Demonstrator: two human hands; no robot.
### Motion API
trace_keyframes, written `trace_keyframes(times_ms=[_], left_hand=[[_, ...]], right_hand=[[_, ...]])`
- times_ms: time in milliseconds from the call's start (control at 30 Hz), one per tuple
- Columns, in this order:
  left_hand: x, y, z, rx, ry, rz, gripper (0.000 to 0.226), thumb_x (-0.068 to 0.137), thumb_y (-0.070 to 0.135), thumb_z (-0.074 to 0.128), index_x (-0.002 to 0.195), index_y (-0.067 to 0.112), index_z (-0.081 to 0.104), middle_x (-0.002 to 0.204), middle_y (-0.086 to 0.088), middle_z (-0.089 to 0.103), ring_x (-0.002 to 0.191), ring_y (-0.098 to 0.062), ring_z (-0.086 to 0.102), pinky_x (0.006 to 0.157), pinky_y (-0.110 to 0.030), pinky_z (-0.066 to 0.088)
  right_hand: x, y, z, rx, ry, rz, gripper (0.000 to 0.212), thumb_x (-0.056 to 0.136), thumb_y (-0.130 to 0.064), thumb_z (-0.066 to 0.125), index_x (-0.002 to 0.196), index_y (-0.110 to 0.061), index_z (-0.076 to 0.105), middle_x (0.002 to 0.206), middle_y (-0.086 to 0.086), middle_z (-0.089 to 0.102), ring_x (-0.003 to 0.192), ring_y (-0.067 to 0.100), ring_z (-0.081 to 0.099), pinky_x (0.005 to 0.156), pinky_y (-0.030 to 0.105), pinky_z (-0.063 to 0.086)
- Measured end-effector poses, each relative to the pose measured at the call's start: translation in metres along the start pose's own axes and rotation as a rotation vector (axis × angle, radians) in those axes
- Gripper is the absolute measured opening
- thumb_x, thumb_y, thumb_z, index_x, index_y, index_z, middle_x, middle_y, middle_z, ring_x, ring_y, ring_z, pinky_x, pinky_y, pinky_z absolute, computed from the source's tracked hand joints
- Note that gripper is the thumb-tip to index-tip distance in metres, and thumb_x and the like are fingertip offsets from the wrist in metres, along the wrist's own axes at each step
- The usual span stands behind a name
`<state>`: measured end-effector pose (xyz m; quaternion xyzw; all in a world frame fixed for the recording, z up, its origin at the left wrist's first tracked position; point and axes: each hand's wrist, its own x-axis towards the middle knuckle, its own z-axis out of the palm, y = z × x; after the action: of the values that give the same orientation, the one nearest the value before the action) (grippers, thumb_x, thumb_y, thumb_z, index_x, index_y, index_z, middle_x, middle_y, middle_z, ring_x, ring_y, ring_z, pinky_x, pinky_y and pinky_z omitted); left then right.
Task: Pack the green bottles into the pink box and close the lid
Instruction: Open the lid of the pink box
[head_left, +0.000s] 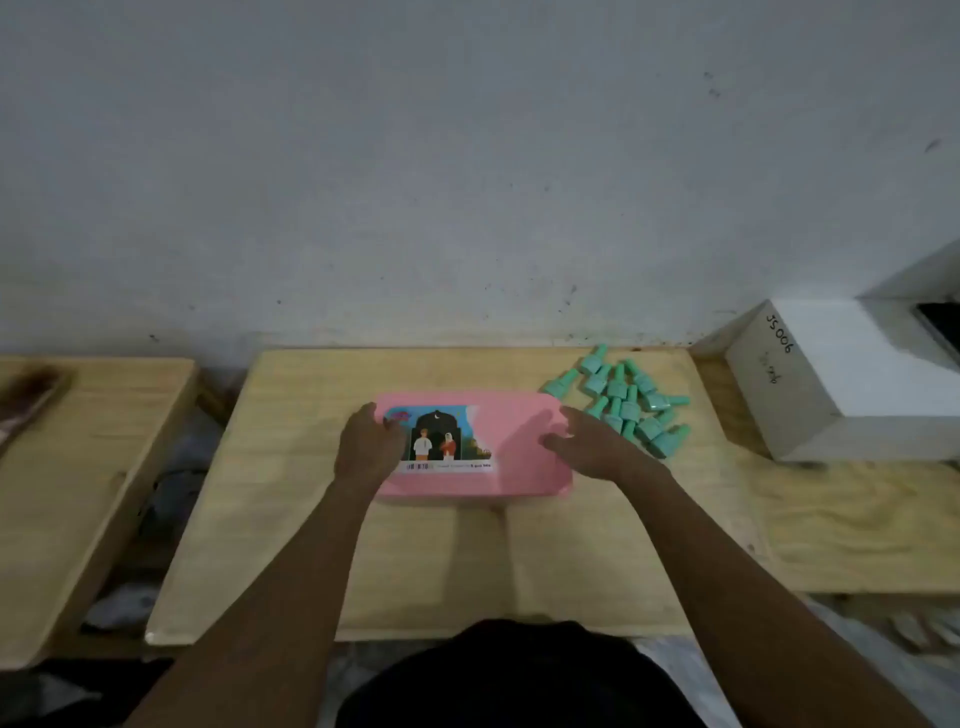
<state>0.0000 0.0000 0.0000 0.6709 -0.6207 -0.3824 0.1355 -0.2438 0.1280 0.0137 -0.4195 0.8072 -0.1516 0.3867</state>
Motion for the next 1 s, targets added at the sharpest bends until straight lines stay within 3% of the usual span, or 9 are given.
trace_keyframes(times_ms=[100, 300, 433, 533, 600, 700, 833, 900, 1000], left_hand=[[-0.006, -0.003, -0.003, -0.037, 0.16, -0.086, 0.051, 0.093, 0.026, 0.05, 0.136, 0.0, 0.044, 0.139, -0.025, 0.045, 0.128, -0.04, 0.043, 0.104, -0.043, 0.037], [0.0, -0.023, -0.003, -0.114, 0.061, -0.094, 0.026, 0.089, 0.011, 0.046, 0.094, 0.006, 0.072, 0.105, -0.021, 0.068, 0.098, -0.039, 0.061, 0.081, -0.04, 0.052], [0.009, -0.025, -0.005, -0.111, 0.046, -0.058, 0.03, 0.092, 0.017, 0.046, 0.103, 0.009, 0.073, 0.103, -0.017, 0.069, 0.092, -0.036, 0.064, 0.078, -0.048, 0.057], [0.015, -0.027, -0.005, -0.168, 0.039, -0.091, 0.028, 0.092, 0.018, 0.048, 0.104, 0.011, 0.072, 0.102, -0.014, 0.069, 0.092, -0.036, 0.065, 0.075, -0.052, 0.058], [0.016, -0.026, -0.006, -0.223, 0.023, -0.109, 0.025, 0.091, 0.018, 0.05, 0.103, 0.014, 0.072, 0.098, -0.01, 0.067, 0.088, -0.036, 0.066, 0.07, -0.055, 0.058], [0.015, -0.023, -0.008, -0.277, -0.006, -0.129, 0.023, 0.091, 0.014, 0.049, 0.098, 0.018, 0.071, 0.091, -0.009, 0.064, 0.077, -0.031, 0.061, 0.069, -0.056, 0.058], [0.014, -0.024, -0.007, -0.306, -0.019, -0.137, 0.025, 0.091, 0.013, 0.047, 0.093, 0.02, 0.071, 0.089, -0.009, 0.065, 0.075, -0.03, 0.061, 0.07, -0.054, 0.059], [0.013, -0.025, -0.006, -0.326, -0.029, -0.138, 0.025, 0.091, 0.015, 0.046, 0.095, 0.02, 0.071, 0.089, -0.008, 0.066, 0.076, -0.03, 0.062, 0.071, -0.053, 0.059], [0.013, -0.028, -0.005, -0.355, -0.035, -0.14, 0.025, 0.093, 0.016, 0.047, 0.1, 0.019, 0.071, 0.091, -0.008, 0.065, 0.077, -0.029, 0.062, 0.07, -0.048, 0.059]], right_hand=[[-0.005, 0.0, 0.017, 0.044, 0.012, 0.054, 0.056, 0.094, -0.033, 0.052, 0.145, -0.018, 0.034, 0.136, 0.008, 0.053, 0.12, 0.029, 0.054, 0.093, 0.041, 0.049], [0.001, 0.001, 0.028, 0.016, 0.171, 0.063, 0.045, 0.089, -0.027, 0.051, 0.132, -0.016, 0.042, 0.117, 0.006, 0.058, 0.099, 0.023, 0.054, 0.082, 0.037, 0.049], [0.009, 0.002, 0.024, 0.02, 0.192, 0.043, 0.043, 0.09, -0.029, 0.054, 0.13, -0.018, 0.046, 0.12, 0.005, 0.059, 0.097, 0.019, 0.051, 0.081, 0.035, 0.046], [0.007, 0.006, 0.013, -0.072, 0.093, -0.039, 0.059, 0.087, -0.037, 0.065, 0.136, -0.016, 0.039, 0.126, 0.004, 0.055, 0.102, 0.019, 0.05, 0.083, 0.035, 0.048], [0.003, 0.01, 0.003, -0.198, 0.014, -0.141, 0.085, 0.077, -0.051, 0.074, 0.143, -0.019, 0.03, 0.143, -0.001, 0.042, 0.121, 0.021, 0.047, 0.092, 0.041, 0.049], [-0.001, 0.016, -0.007, -0.465, -0.06, -0.211, 0.122, 0.067, -0.057, 0.08, 0.155, -0.02, 0.004, 0.161, -0.008, -0.001, 0.149, 0.021, 0.006, 0.115, 0.051, 0.03], [0.006, 0.022, -0.006, -0.729, 0.005, -0.308, 0.114, 0.067, -0.049, 0.082, 0.152, -0.015, 0.014, 0.162, 0.0, 0.012, 0.124, 0.023, 0.051, 0.092, 0.04, 0.054], [0.006, 0.019, -0.002, -0.769, 0.035, -0.344, 0.103, 0.071, -0.04, 0.079, 0.149, -0.012, 0.019, 0.158, 0.005, 0.019, 0.11, 0.022, 0.057, 0.083, 0.036, 0.057], [0.002, 0.014, 0.005, -0.833, 0.075, -0.365, 0.097, 0.076, -0.033, 0.074, 0.151, -0.007, 0.018, 0.158, 0.011, 0.018, 0.118, 0.023, 0.053, 0.087, 0.035, 0.055]])
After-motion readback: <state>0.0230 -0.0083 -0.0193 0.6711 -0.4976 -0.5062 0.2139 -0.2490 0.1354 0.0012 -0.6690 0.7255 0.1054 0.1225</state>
